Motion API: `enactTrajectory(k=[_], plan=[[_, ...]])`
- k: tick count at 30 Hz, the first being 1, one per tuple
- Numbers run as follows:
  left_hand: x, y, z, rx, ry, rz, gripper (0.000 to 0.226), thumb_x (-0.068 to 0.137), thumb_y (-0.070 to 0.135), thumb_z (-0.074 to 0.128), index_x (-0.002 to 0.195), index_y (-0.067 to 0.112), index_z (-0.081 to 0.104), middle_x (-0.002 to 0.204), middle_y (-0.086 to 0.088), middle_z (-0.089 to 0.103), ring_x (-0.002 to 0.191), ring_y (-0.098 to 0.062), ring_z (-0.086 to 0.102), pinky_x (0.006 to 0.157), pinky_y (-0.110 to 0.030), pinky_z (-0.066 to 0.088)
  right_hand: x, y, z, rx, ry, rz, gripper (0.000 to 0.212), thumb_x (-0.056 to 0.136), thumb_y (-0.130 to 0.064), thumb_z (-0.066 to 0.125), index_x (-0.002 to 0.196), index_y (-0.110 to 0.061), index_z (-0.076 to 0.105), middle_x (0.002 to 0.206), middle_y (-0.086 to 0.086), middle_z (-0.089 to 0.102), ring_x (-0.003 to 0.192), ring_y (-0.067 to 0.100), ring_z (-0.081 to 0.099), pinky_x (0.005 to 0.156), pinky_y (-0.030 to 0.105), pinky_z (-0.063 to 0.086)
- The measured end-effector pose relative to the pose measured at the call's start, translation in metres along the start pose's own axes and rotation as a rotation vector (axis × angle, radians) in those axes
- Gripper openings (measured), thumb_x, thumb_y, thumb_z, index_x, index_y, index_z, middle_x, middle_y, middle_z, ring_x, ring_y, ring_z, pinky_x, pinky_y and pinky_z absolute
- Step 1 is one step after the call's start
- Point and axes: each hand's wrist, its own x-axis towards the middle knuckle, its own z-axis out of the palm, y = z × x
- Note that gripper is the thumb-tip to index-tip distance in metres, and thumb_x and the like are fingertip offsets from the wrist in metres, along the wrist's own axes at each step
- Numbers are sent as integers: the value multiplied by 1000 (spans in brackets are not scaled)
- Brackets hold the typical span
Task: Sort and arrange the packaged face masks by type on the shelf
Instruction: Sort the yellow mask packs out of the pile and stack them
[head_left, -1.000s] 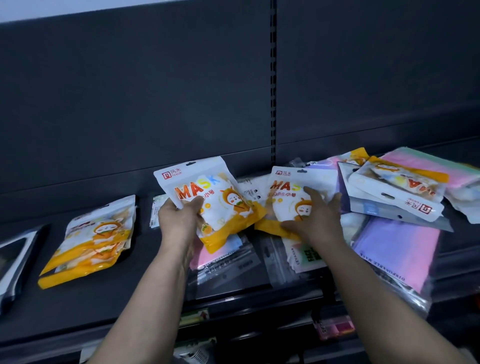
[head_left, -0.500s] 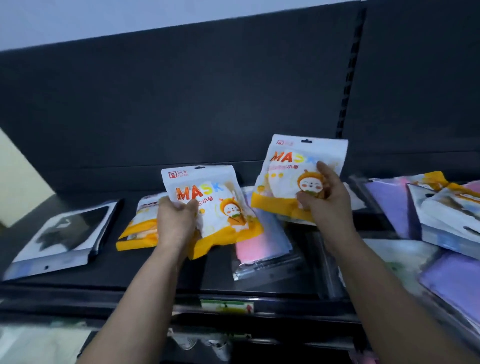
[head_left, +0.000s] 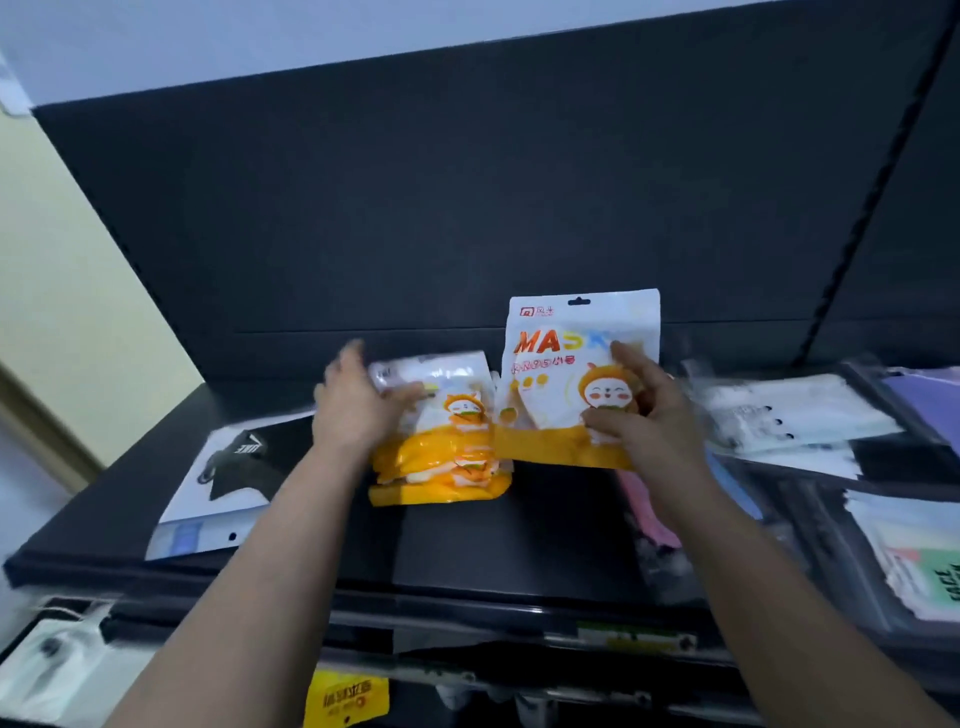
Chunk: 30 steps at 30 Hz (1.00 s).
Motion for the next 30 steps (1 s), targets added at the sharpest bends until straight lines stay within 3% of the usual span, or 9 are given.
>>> enactTrajectory(k=[5, 7, 9, 12, 15, 18, 21, 24, 30], plan=[[-12, -25, 32, 259, -353, 457, 63, 75, 67, 58, 131, 38, 52, 139, 11, 51, 130, -18, 44, 107, -47, 38, 4, 8, 31, 0, 35, -10, 68, 73, 13, 63, 125, -30, 55, 110, -4, 65, 99, 14, 65, 81, 33, 55], [-5, -32, 31, 42, -399, 425, 56, 76, 63, 55, 127, 39, 55, 131, 11, 58, 122, -15, 52, 102, -45, 44, 3, 8, 43, -8, 26, -12, 67, 74, 12, 64, 124, -31, 55, 110, -6, 64, 99, 12, 64, 78, 31, 55], [1, -37, 24, -309, -305, 248, 36, 89, 37, 60, 125, 33, 60, 126, 6, 63, 114, -15, 60, 99, -41, 49, 1, 8, 55, -23, -1, -24, 66, 75, 11, 64, 125, -30, 54, 110, -8, 62, 97, 9, 63, 74, 26, 56], [3, -46, -2, -465, 75, 210, 29, 98, 16, 50, 124, 22, 62, 121, 6, 64, 116, -13, 57, 99, -25, 42, 7, 8, 77, -53, -68, -2, 63, 76, 5, 66, 126, -32, 53, 113, -7, 61, 97, 9, 62, 72, 24, 56], [1, -45, -18, -475, -43, 399, 33, 96, 32, 54, 129, 30, 57, 131, 10, 57, 122, -7, 51, 105, -26, 38, 21, 17, 100, -562, -31, -3, 52, 79, -22, 69, 127, -36, 53, 135, 3, 49, 117, 20, 52, 97, 38, 46], [4, -48, -2, -18, -329, 574, 41, 94, 40, 55, 134, 36, 53, 151, 7, 37, 137, -10, 37, 113, -32, 31, 26, 30, 115, -1197, -41, -85, 38, 88, -46, 51, 125, -36, 56, 153, 7, 26, 138, 28, 26, 107, 44, 29], [7, -53, 11, 27, -420, 534, 46, 95, 37, 52, 140, 33, 46, 155, 3, 34, 144, -19, 29, 116, -41, 27, 25, 32, 117, -1270, -62, -139, 37, 94, -43, 40, 125, -30, 55, 141, -1, 44, 131, 23, 35, 103, 46, 32], [6, -49, 10, 14, -257, 531, 47, 93, 44, 50, 137, 27, 52, 152, 0, 39, 144, -24, 28, 115, -46, 27, 22, 26, 112, -1269, 13, -318, 35, 96, -35, 37, 126, -26, 54, 135, -3, 50, 128, 20, 40, 102, 44, 35], [-3, -19, 1, 66, -129, 712, 29, 95, 33, 53, 121, 25, 63, 134, 6, 57, 139, -20, 36, 113, -51, 28, 7, 14, 86, -1547, -6, -360, 48, 89, -33, 53, 135, -26, 42, 146, -3, 39, 143, 19, 19, 106, 39, 23]])
